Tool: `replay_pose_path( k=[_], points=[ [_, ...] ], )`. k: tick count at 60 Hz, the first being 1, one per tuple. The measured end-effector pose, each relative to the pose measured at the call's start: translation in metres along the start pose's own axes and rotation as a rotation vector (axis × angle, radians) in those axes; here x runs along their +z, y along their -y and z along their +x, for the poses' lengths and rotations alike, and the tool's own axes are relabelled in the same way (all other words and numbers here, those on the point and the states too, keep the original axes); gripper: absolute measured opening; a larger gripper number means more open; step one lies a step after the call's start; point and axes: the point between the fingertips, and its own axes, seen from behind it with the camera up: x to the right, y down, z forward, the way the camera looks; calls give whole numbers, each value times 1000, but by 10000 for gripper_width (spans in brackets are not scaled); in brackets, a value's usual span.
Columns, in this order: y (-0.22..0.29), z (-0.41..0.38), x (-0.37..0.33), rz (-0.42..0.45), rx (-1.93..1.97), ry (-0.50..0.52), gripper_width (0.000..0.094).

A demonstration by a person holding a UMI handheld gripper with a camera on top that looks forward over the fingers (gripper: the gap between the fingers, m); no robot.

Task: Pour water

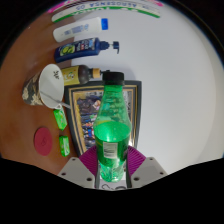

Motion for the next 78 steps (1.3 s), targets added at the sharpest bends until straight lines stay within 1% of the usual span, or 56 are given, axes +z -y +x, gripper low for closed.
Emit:
replay_pose_path(
  k=[3,11,17,28,33,41,45,56,61,64,68,71,75,78],
  points=[
    [4,-3,8,7,-106,-17,351],
    [17,-14,24,64,-350,-61,351],
    [16,-18,31,72,-455,-74,353],
    [26,-17,32,110,-484,-89,353],
    [25,-15,32,109,-463,-89,356],
    [22,-12,28,119,-312,-55,353],
    [19,-10,26,113,-174,-22,354],
    [7,-11,18,60,387,118,353],
    [8,-16,15,58,644,195,354],
    [12,-25,12,55,792,253,354],
    [12,-40,11,19,976,327,354],
    [14,-51,11,12,1093,382,354],
    [17,-64,12,7,1215,437,354],
    [20,-76,13,0,1281,458,353]
  ],
)
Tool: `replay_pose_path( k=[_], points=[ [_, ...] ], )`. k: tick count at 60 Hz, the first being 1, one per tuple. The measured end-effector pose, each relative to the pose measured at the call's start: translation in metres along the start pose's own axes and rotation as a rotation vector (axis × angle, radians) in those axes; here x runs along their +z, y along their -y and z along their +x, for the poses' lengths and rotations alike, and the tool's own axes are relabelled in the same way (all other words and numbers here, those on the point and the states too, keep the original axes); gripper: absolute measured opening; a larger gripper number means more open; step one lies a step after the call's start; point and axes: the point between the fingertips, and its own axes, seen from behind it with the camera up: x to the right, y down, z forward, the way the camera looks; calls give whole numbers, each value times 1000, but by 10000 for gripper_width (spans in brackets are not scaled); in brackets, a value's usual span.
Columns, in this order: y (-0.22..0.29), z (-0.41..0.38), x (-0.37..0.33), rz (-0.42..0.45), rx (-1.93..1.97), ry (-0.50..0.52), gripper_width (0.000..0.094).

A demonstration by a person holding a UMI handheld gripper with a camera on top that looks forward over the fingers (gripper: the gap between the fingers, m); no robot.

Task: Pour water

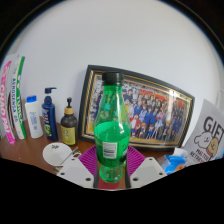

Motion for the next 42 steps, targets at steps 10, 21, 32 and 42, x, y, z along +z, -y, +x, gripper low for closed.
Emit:
replay_pose_path(
  k=[10,21,32,42],
  points=[
    [-32,-6,17,-29,112,44,354],
    [-52,-3,23,-33,163,35,356],
    [-52,-4,20,-28,150,32,487],
    [-61,-5,8,-98,132,35,851]
  ],
)
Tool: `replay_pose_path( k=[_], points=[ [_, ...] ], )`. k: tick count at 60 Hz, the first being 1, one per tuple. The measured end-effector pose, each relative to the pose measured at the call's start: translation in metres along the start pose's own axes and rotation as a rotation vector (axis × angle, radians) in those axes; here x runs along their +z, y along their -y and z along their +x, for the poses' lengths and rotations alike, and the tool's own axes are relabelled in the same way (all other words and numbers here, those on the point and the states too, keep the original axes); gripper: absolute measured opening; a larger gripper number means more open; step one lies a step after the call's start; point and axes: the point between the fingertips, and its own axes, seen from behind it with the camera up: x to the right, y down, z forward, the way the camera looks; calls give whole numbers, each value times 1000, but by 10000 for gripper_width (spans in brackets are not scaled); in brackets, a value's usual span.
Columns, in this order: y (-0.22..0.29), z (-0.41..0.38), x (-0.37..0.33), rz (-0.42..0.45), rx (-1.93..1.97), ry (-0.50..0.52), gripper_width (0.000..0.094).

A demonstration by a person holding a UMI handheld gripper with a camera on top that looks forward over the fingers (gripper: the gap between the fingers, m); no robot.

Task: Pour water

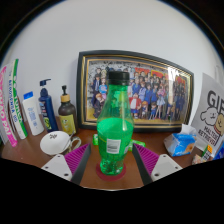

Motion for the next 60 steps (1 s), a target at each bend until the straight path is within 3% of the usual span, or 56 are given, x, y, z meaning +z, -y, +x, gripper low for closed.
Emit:
replay_pose_path(
  k=[10,28,44,60],
  points=[
    [-2,-1,-51,-74,-7,-62,854],
    [-1,-60,-209,-166,37,-98,850],
    [3,-100,-293,-146,17,-119,852],
    [3,-114,-309,-128,30,-131,852]
  ],
)
